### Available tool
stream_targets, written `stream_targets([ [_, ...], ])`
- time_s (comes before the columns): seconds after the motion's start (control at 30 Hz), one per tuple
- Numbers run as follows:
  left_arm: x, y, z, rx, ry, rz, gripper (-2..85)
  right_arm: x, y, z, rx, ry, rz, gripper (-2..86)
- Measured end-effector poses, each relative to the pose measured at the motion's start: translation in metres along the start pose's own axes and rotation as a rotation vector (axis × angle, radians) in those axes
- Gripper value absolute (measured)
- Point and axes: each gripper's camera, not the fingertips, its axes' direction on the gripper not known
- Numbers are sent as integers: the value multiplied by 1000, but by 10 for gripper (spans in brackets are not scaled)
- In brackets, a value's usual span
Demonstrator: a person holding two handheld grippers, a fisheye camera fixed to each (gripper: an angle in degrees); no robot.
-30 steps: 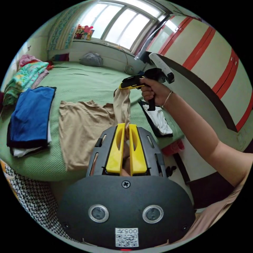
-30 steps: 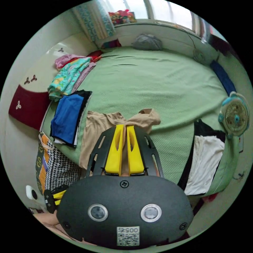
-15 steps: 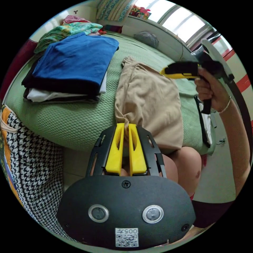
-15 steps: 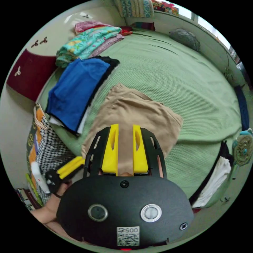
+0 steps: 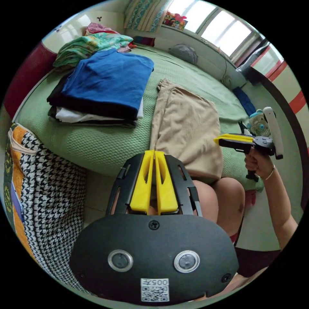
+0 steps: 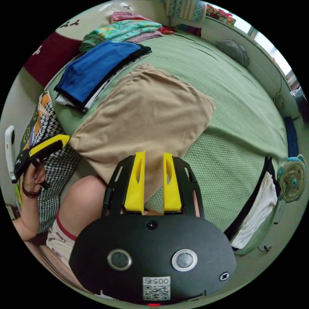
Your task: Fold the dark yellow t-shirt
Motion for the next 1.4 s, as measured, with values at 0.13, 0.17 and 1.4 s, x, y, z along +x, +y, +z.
stream_targets([
  [0.13, 10, -9, 21, -37, -10, 62, -5, -23, 4, 15, -67, 51, -26, 86],
  [0.17, 8, -12, 33, -78, -48, 54, -5, -27, 5, 26, -123, 62, -35, 82],
  [1.4, 21, 15, 81, -96, 34, 54, 153, -13, 47, -45, 67, 152, -60, 112],
])
